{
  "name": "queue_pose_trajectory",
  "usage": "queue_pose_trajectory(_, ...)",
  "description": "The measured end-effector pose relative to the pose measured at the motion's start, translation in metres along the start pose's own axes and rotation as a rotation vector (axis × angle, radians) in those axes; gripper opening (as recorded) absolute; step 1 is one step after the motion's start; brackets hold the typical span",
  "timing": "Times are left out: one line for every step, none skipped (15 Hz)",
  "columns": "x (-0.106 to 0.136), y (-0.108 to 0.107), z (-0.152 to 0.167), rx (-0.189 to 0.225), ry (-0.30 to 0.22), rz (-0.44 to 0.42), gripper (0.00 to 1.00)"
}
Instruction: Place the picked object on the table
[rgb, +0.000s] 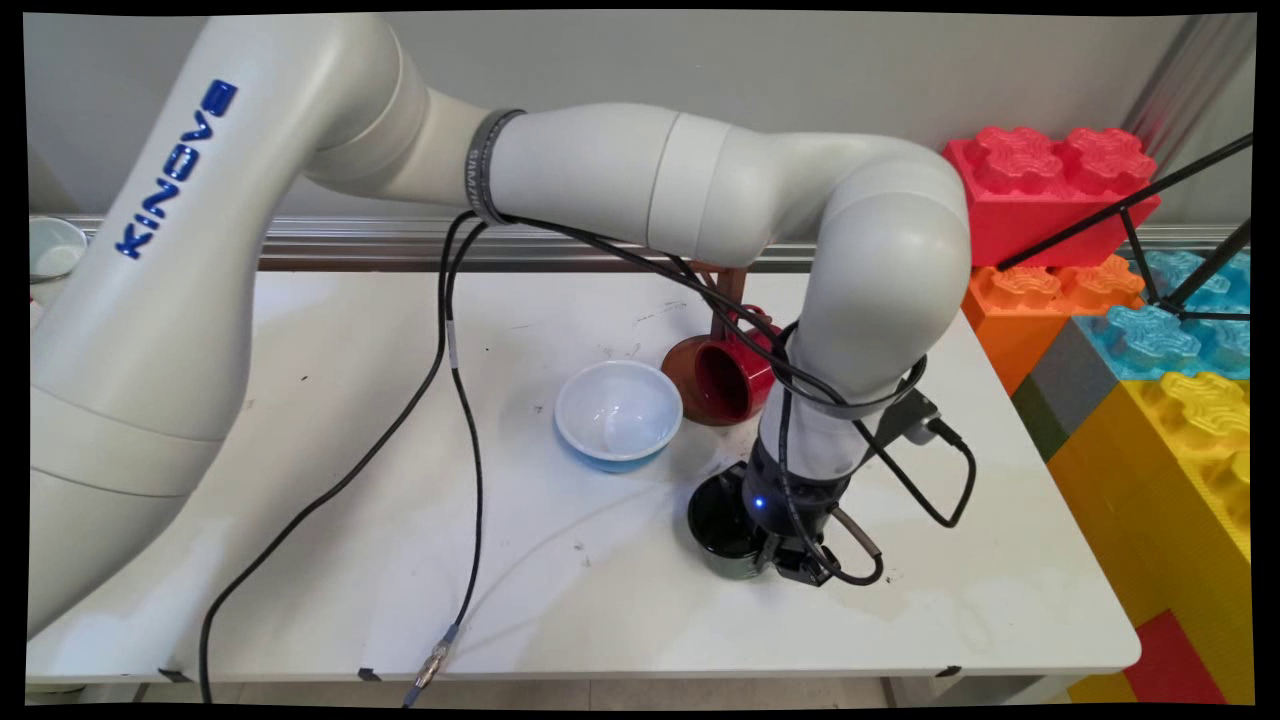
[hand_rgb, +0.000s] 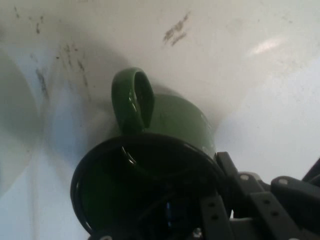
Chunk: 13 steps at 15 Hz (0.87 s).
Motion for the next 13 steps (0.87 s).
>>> queue_pose_trajectory(0.001,0.0,0.001,0.001,-0.003,0.0,0.0)
queue_pose_trajectory(0.002,0.0,0.003,0.002,-0.007,-0.001,0.0)
queue_pose_trajectory(0.003,0.0,0.005,0.003,-0.011,-0.002,0.0)
queue_pose_trajectory(0.004,0.0,0.007,0.004,-0.015,-0.003,1.0)
queue_pose_trajectory(0.005,0.0,0.008,0.004,-0.018,-0.004,1.0)
queue_pose_trajectory(0.006,0.0,0.009,0.005,-0.022,-0.005,1.0)
queue_pose_trajectory(0.007,0.0,0.01,0.006,-0.024,-0.007,1.0)
queue_pose_trajectory(0.008,-0.001,0.011,0.007,-0.026,-0.008,1.0)
queue_pose_trajectory(0.009,-0.002,0.012,0.008,-0.026,-0.01,1.0)
queue_pose_trajectory(0.01,-0.002,0.012,0.008,-0.025,-0.012,1.0)
queue_pose_trajectory(0.011,-0.003,0.013,0.008,-0.024,-0.014,1.0)
queue_pose_trajectory(0.012,-0.003,0.013,0.008,-0.021,-0.016,1.0)
queue_pose_trajectory(0.012,-0.005,0.012,0.009,-0.017,-0.018,1.0)
